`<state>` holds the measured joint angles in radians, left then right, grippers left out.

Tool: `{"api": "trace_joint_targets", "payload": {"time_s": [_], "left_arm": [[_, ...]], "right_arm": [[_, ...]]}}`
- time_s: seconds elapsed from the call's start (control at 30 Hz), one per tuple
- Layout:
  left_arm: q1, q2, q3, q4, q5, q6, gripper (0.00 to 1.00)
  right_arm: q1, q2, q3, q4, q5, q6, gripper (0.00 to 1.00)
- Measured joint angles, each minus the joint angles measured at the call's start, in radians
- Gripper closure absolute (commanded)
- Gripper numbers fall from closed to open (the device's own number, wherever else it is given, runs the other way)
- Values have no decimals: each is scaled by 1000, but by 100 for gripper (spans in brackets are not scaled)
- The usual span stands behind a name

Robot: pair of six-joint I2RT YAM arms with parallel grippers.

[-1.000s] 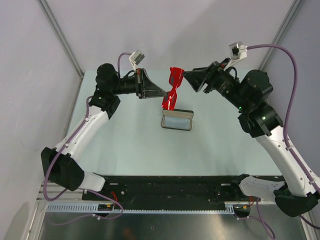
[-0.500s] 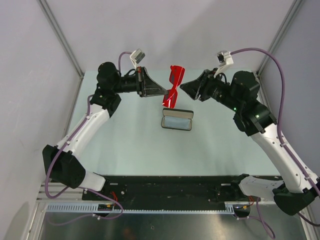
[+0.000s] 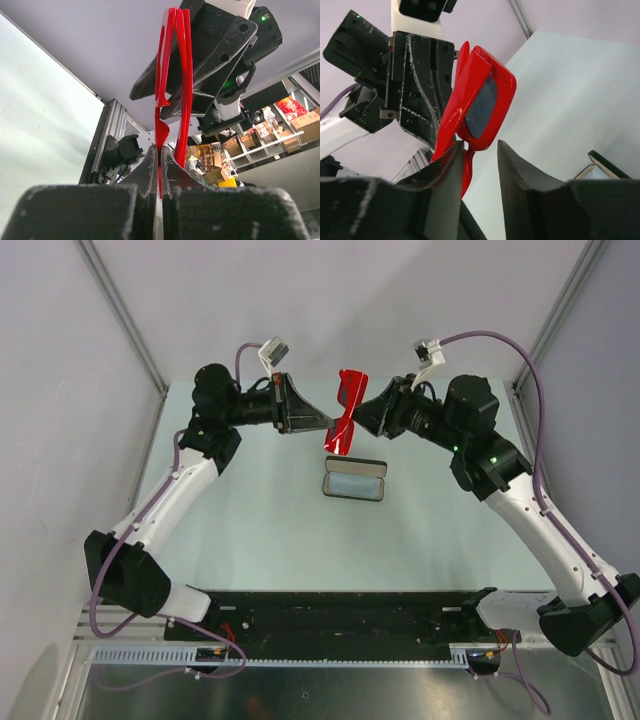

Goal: Organize the sunglasses
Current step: Pass from the left arm to the right

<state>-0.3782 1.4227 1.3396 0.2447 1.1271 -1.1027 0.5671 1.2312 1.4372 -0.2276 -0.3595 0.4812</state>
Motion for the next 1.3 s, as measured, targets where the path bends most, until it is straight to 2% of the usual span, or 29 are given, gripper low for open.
{"api": "trace_joint_targets", "payload": {"time_s": [0.17, 0.37, 0.4, 0.47, 0.5, 0.57, 0.6, 0.8, 1.07, 1.3], "left_arm": [[1, 0, 2, -1, 0, 0, 100], [7, 0, 11, 0, 2, 5, 100], [7, 0, 11, 1, 2, 5, 97], [8, 0, 11, 1, 2, 6, 92], [8, 0, 11, 2, 2, 7, 80], [8, 0, 11, 4, 1, 11, 64], [8, 0, 13, 1, 1, 11, 49], [9, 0, 23, 2, -4, 16, 25], [38, 0, 19, 8, -7, 41, 24], [62, -4, -29, 7, -10, 66, 36]], "right_arm": [[0, 11, 0, 28, -28, 17, 77], [-2, 19, 0, 79, -66, 60, 96], [-3, 19, 0, 87, -71, 68, 100], [-3, 19, 0, 96, -79, 81, 100], [-4, 19, 0, 100, -83, 87, 100], [-5, 20, 0, 106, -90, 96, 100], [-5, 20, 0, 110, -94, 95, 100], [0, 20, 0, 101, -92, 91, 100], [0, 19, -2, 41, -21, 76, 100], [-2, 11, -7, 12, 8, 65, 100]]}}
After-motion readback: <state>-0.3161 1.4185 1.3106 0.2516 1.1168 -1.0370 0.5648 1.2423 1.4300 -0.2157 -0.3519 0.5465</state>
